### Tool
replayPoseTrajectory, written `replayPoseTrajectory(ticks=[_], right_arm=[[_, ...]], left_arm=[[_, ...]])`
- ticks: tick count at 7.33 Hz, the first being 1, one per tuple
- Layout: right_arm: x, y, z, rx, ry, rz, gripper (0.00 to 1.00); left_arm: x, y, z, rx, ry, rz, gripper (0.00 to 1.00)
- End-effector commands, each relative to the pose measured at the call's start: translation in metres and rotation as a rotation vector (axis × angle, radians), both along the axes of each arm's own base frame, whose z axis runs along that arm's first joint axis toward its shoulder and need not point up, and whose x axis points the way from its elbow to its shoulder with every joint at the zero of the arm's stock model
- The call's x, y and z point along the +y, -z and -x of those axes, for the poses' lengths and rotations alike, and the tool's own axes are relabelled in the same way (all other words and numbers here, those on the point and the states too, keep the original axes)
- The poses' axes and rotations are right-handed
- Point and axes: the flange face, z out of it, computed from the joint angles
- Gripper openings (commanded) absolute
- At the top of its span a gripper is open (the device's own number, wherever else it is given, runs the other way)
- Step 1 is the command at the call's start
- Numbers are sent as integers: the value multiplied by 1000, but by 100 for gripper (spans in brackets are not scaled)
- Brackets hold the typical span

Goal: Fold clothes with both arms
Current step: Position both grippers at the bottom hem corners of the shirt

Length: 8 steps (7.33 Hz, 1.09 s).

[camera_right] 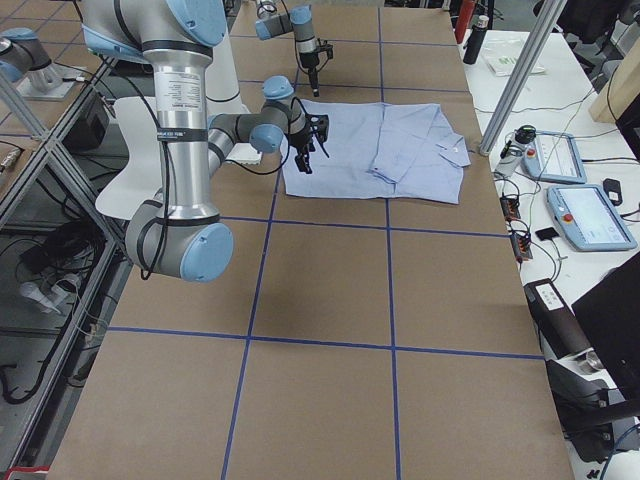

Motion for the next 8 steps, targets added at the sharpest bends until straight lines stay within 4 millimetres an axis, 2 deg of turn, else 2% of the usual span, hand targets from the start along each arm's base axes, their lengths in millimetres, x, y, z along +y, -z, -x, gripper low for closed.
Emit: replayPoseTrajectory(ticks=[1, 2, 5, 8], right_arm=[[0, 0, 0, 0, -1, -1, 100], [0, 0, 0, 0, 0, 0, 100], [0, -1, 0, 2, -1, 0, 100], [-1, -1, -1, 2, -2, 0, 100]], left_arm=[[3, -3, -9, -8, -18, 4, 75], [5, -4, -10, -14, -25, 3, 67], [21, -9, -16, -23, -58, 7, 67], [27, -19, -12, -42, -68, 13, 67]])
